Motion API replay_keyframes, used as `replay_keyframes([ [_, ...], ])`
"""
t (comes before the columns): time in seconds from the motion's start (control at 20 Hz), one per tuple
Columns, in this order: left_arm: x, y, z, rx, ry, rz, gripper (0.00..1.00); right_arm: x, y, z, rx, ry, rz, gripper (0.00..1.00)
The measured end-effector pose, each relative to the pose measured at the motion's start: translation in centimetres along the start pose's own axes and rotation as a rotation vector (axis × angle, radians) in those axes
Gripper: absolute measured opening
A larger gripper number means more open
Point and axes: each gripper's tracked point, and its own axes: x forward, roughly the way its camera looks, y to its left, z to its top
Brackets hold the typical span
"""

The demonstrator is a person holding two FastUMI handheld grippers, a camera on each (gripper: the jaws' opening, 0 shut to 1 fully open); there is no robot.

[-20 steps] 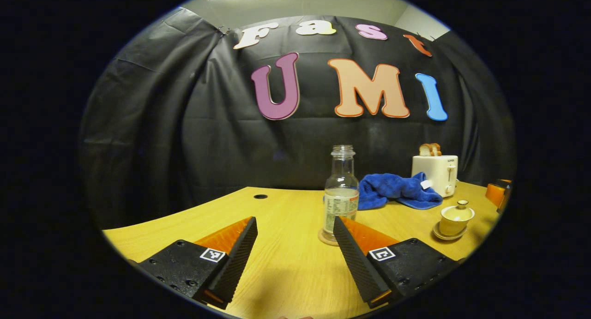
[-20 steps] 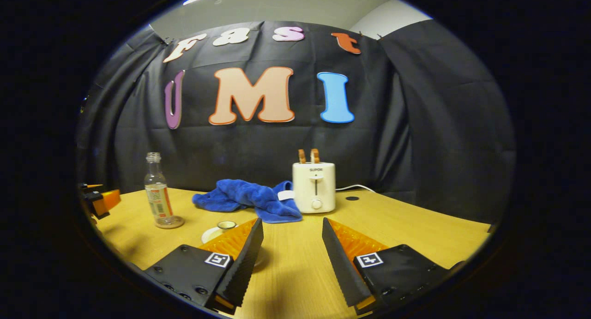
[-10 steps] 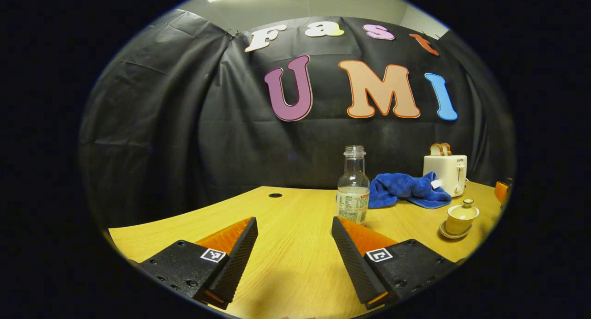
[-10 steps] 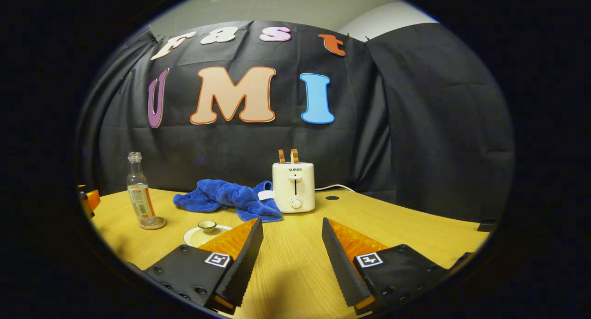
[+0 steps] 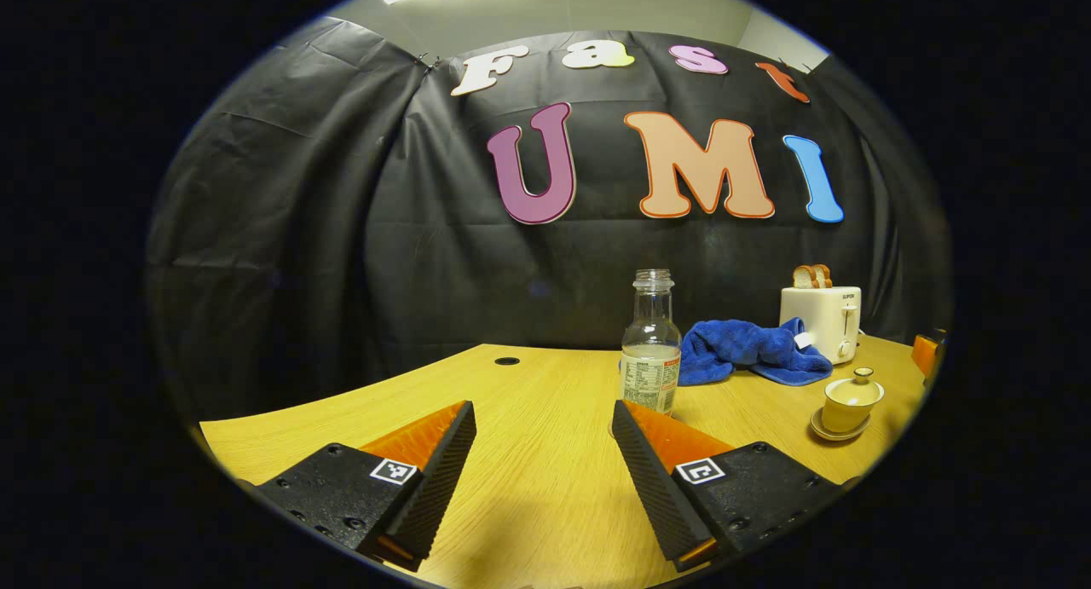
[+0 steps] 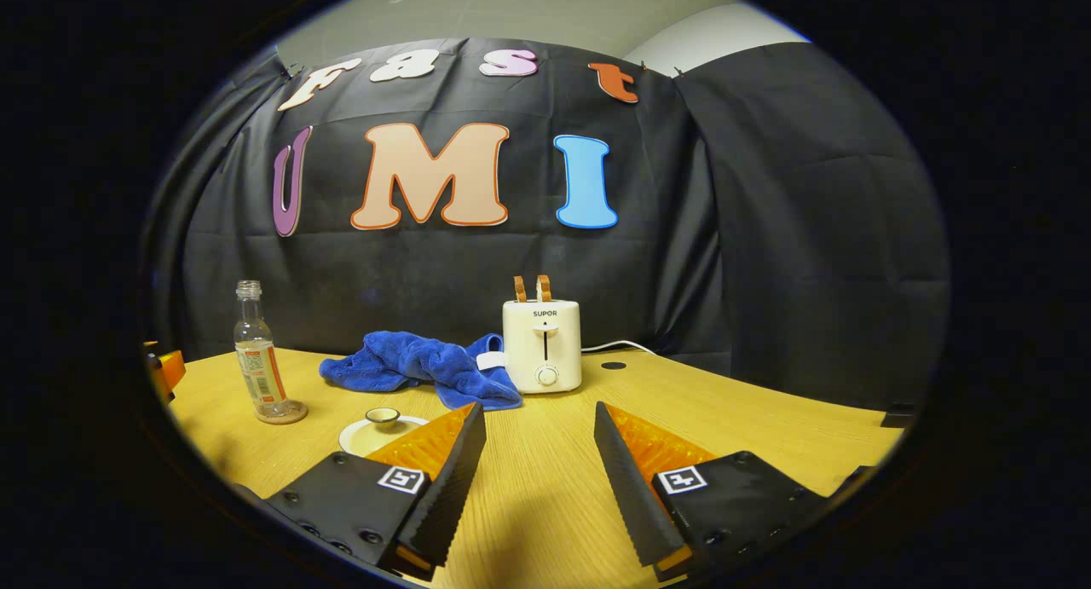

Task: Open the teacup lid with one hand, grasp the water bottle and pour water into the teacup with the other hand; after pouring, place the water bottle on the coaster and then close the teacup lid.

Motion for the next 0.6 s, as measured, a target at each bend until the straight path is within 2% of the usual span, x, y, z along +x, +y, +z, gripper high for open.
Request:
replay_keyframes([
  [0.05,-0.03,0.06,0.00,0.000,0.000,0.000,0.94,0.02,0.04,-0.01,0.000,0.000,0.000,0.80],
  [0.15,-0.02,0.01,-0.06,0.000,0.000,0.000,0.94,0.05,0.00,0.01,0.000,0.000,0.000,0.83],
  [0.25,-0.01,0.00,0.01,0.000,0.000,-0.002,0.94,0.04,-0.02,0.01,0.000,0.000,0.001,0.80],
  [0.45,-0.06,0.02,0.00,0.000,0.000,-0.002,0.94,0.03,-0.05,0.00,0.000,0.000,0.001,0.86],
  [0.55,0.05,-0.08,-0.05,-0.001,0.000,-0.004,0.94,0.04,-0.05,0.03,0.000,0.000,0.001,0.80],
  [0.6,0.05,-0.10,-0.01,0.000,0.000,-0.005,0.94,0.06,-0.05,-0.02,0.000,0.000,0.001,0.80],
])
